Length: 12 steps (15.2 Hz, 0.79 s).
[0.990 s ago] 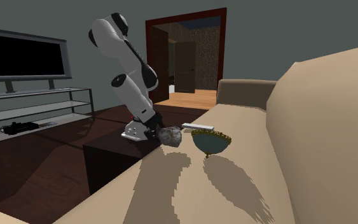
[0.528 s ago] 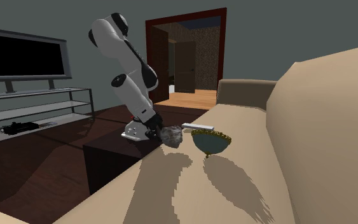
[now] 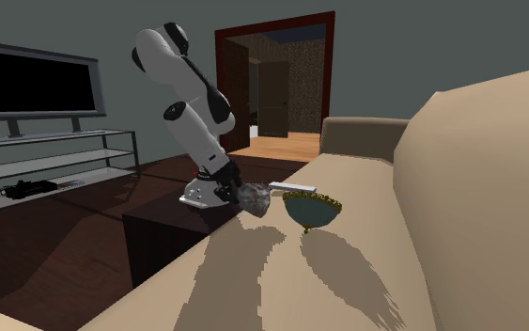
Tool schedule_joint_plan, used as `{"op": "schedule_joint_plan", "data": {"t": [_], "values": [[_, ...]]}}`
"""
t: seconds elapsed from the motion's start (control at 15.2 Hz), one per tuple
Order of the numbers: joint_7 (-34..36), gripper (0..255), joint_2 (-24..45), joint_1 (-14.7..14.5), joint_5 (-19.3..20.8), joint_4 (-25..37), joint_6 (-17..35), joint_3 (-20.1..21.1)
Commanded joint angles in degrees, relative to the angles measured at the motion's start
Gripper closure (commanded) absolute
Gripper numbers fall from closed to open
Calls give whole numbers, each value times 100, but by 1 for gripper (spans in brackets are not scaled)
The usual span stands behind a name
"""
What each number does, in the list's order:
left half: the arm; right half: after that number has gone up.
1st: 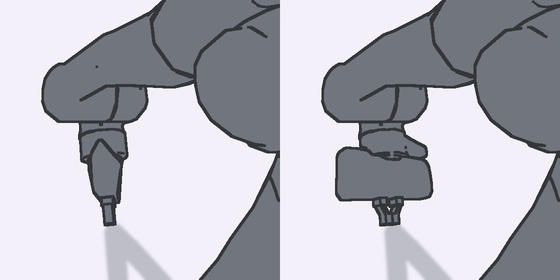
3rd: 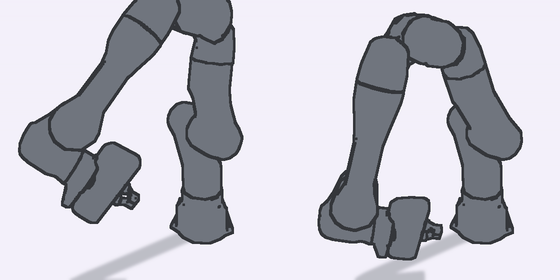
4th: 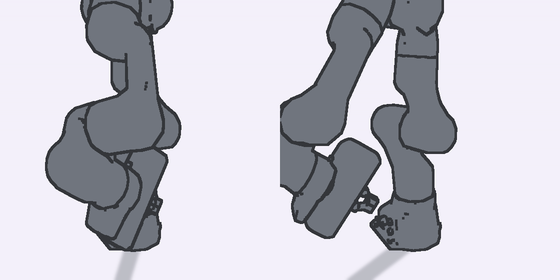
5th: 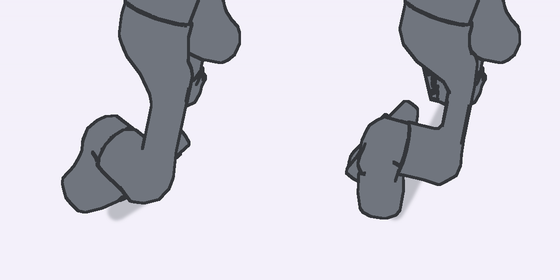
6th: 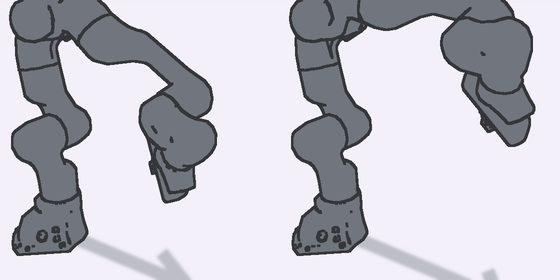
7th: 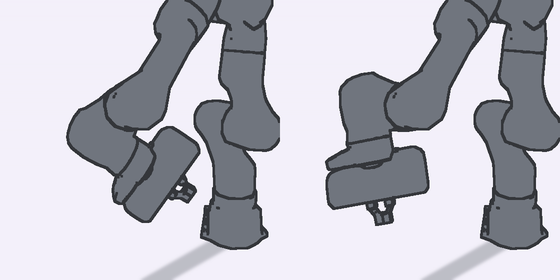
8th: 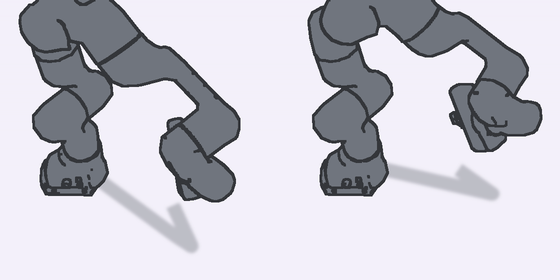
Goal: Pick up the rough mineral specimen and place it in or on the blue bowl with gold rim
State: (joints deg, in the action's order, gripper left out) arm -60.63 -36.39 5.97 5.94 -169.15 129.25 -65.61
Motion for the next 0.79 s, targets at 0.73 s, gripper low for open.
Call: {"op": "schedule_joint_plan", "data": {"t": [0.73], "values": [[763, 255, -1119, 837, 11, 268, -1390, 1184]]}}
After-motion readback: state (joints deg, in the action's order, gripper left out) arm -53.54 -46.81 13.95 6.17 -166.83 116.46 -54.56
